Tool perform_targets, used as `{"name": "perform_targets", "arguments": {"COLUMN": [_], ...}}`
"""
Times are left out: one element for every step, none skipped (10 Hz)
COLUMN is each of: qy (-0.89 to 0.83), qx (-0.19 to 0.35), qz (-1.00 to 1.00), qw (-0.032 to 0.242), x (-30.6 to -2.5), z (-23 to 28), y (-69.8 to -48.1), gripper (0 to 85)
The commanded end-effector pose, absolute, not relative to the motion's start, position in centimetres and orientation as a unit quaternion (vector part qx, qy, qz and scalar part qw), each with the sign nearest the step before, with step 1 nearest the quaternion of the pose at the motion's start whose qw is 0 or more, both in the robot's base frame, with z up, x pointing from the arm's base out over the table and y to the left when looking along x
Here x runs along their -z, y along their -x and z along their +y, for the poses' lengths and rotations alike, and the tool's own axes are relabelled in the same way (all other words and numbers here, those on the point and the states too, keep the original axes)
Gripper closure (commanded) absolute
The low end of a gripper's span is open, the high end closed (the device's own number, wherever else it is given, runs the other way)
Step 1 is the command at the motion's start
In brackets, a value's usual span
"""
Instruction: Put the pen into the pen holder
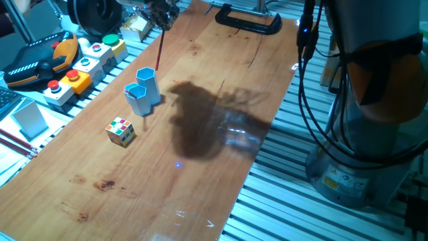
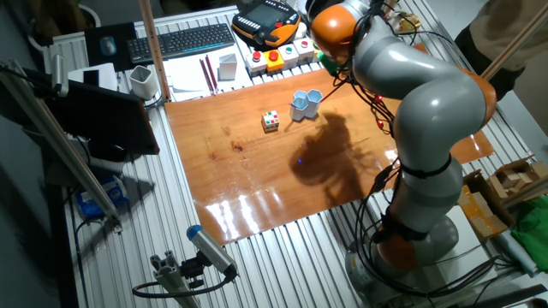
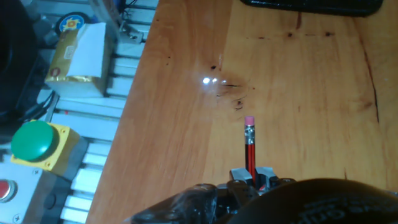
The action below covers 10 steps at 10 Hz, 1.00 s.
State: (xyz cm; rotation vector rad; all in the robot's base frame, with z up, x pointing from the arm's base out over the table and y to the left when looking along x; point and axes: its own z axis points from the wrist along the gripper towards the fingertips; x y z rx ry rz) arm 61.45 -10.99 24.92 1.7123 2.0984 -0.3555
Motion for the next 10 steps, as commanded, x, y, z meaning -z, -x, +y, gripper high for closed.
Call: {"name": "perform_targets", "arguments": {"qy": [-0.613, -0.611, -0.612, -0.612, -0.611, -0.617, -0.627, -0.634, -0.638, -0.64], "qx": [0.121, 0.115, 0.112, 0.112, 0.119, 0.127, 0.127, 0.123, 0.117, 0.121], "qz": [0.755, 0.757, 0.757, 0.758, 0.757, 0.75, 0.742, 0.737, 0.735, 0.732], "qw": [0.2, 0.203, 0.2, 0.197, 0.2, 0.203, 0.202, 0.201, 0.197, 0.203], "x": [-24.91, -24.91, -24.91, -24.91, -24.91, -24.91, -24.91, -24.91, -24.91, -25.03], "z": [-10.96, -10.96, -10.96, -10.96, -10.96, -10.96, -10.96, -10.96, -10.96, -11.2], "y": [-61.45, -61.45, -61.45, -61.45, -61.45, -61.45, -61.45, -61.45, -61.45, -61.61], "gripper": [84.3, 84.3, 84.3, 84.3, 84.3, 84.3, 84.3, 84.3, 84.3, 84.3]}}
